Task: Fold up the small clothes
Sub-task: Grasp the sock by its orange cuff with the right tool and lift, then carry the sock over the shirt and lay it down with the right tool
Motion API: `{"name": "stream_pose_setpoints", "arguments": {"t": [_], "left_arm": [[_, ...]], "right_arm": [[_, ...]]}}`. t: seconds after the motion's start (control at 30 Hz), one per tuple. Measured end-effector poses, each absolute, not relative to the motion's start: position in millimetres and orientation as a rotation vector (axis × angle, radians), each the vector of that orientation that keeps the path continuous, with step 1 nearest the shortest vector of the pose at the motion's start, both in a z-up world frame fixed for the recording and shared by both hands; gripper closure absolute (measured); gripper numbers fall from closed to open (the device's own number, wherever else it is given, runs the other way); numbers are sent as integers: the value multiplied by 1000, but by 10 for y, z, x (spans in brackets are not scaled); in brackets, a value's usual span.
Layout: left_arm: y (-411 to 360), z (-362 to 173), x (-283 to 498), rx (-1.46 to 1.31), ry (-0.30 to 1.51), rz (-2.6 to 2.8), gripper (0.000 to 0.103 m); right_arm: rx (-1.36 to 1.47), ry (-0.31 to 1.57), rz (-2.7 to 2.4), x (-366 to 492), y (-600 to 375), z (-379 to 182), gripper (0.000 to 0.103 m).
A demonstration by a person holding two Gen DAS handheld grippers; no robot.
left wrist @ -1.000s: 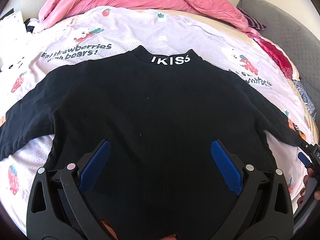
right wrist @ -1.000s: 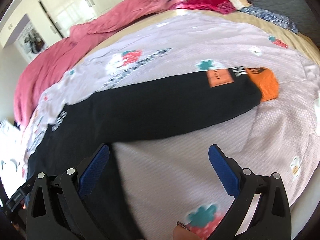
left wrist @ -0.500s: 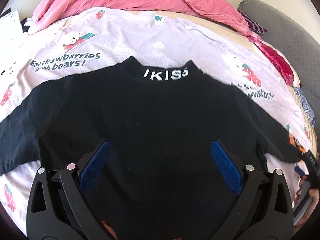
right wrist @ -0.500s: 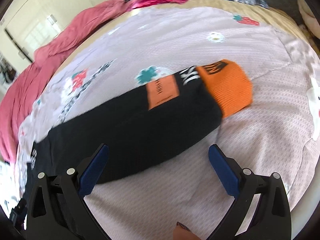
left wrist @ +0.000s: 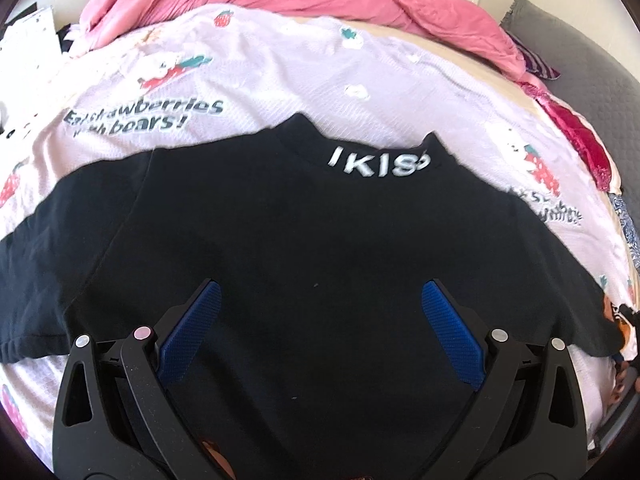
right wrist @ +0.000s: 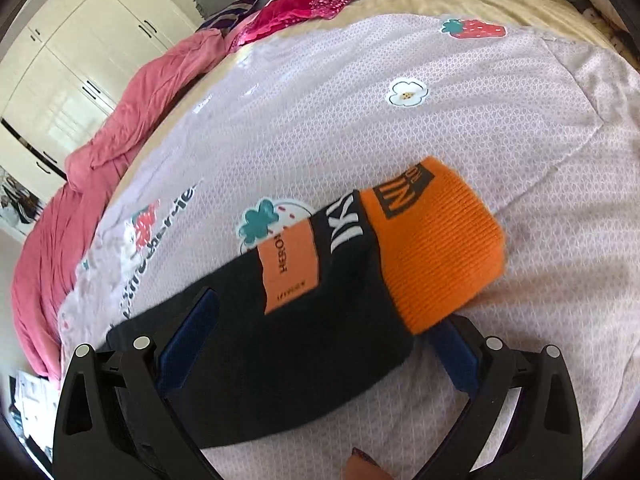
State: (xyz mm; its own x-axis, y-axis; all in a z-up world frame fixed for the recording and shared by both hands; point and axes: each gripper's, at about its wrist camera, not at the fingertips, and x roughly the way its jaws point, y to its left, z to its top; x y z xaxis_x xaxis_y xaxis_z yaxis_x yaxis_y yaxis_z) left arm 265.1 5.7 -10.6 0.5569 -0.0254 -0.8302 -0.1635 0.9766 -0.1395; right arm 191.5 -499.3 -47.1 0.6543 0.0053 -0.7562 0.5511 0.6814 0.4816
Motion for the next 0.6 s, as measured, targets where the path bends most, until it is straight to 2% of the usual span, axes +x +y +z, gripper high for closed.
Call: {"name": "stream_pose_setpoints", "arguments": {"t": [0.03, 0.13, 0.17, 0.2, 0.27, 0.37, 0.5, 0.6], "left_arm": [[76, -129, 2642, -212, 981, 85, 8], [89, -168, 2608, -218, 983, 80, 8], [82, -173, 2597, -221, 983, 70, 8], [74, -172, 2586, -220, 980, 66, 9], [66, -160, 2578, -214, 975, 62, 8], [75, -150, 2559, -233, 969, 44, 8], [119, -150, 2532, -263, 970, 24, 9], [156, -138, 2518, -284, 968, 10, 9]], "right_arm": [[775, 800, -351, 1916, -4996, -467, 7], [773, 785, -385, 1923, -5014, -467, 29], [778, 782, -393, 1934, -5024, -471, 40], [782, 777, -403, 1928, -5032, -473, 46], [789, 758, -402, 1909, -5037, -462, 73], [761, 700, -370, 1861, -4993, -350, 81], [653, 625, -290, 1845, -4761, -75, 83], [602, 596, -224, 1857, -4569, 127, 89]]}}
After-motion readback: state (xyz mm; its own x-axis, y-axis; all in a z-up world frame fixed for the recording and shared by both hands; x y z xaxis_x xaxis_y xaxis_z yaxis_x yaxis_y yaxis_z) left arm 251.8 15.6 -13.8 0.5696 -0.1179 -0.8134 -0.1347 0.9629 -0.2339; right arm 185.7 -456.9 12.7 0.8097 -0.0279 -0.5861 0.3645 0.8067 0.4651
